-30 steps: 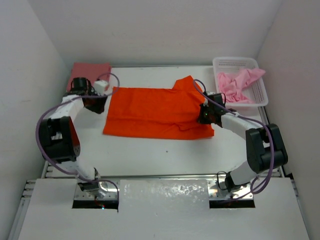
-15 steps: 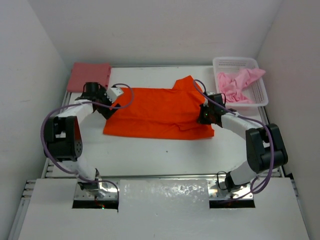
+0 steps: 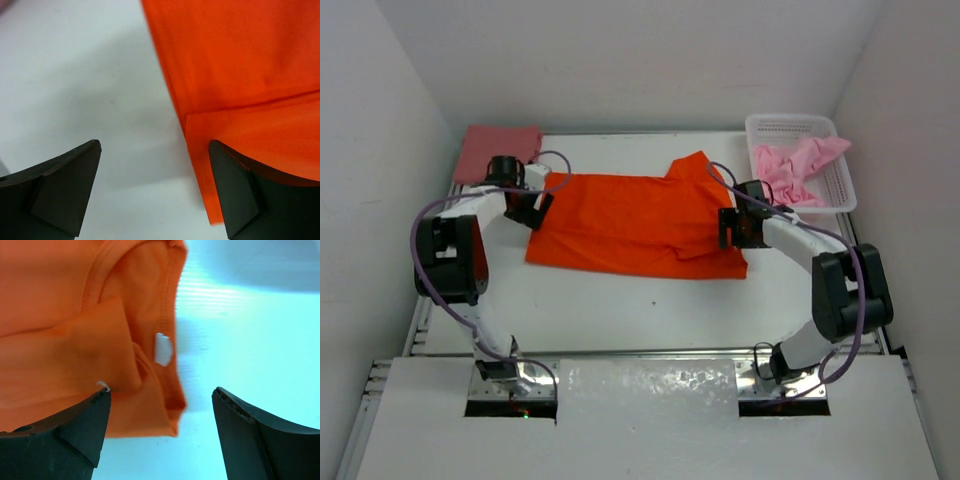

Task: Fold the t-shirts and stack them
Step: Fold the flattened tshirt in 1/3 of the way

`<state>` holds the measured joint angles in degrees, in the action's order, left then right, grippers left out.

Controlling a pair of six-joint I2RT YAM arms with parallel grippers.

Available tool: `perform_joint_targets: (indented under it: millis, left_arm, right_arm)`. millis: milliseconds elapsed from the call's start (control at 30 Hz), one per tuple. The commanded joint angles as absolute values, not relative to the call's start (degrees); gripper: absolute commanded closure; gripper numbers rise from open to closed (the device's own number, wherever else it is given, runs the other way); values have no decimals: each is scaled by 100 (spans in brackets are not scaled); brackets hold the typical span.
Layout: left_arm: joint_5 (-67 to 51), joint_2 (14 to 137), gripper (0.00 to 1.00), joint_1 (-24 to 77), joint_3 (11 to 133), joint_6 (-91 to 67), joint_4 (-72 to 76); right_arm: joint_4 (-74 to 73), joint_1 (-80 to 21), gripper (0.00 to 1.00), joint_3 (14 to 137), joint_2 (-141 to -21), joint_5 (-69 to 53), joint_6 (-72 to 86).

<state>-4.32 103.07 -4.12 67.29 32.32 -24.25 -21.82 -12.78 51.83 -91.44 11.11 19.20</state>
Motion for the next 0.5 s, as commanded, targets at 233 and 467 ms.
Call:
perform_joint_targets:
  millis: [233,467]
  left_arm:
    - [-1671,9447,7,-800,6240,2276,-3331]
    - [-1573,10247,12,-800,5907,2092,-2927]
  right_arm:
    - [-1961,-1117,16,4289,-8181,35,2461]
    - [-1187,-852,29,4096,-9017,-632,2882]
